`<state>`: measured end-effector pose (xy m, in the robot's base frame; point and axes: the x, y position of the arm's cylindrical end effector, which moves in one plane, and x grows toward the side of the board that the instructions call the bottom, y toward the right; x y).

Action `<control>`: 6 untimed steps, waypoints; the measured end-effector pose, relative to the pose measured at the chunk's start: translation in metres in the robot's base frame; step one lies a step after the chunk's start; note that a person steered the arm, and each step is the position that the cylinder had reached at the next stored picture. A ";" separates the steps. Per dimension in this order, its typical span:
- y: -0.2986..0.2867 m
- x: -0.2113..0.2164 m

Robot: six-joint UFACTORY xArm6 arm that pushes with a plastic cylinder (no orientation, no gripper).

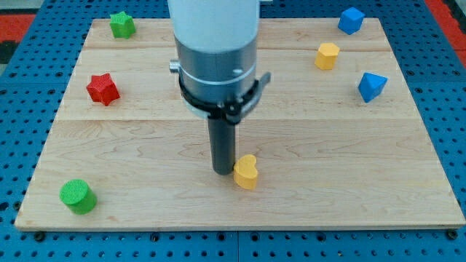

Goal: Slide the yellow heart at the bottom center of the board

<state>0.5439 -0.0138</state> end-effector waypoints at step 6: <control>0.043 -0.018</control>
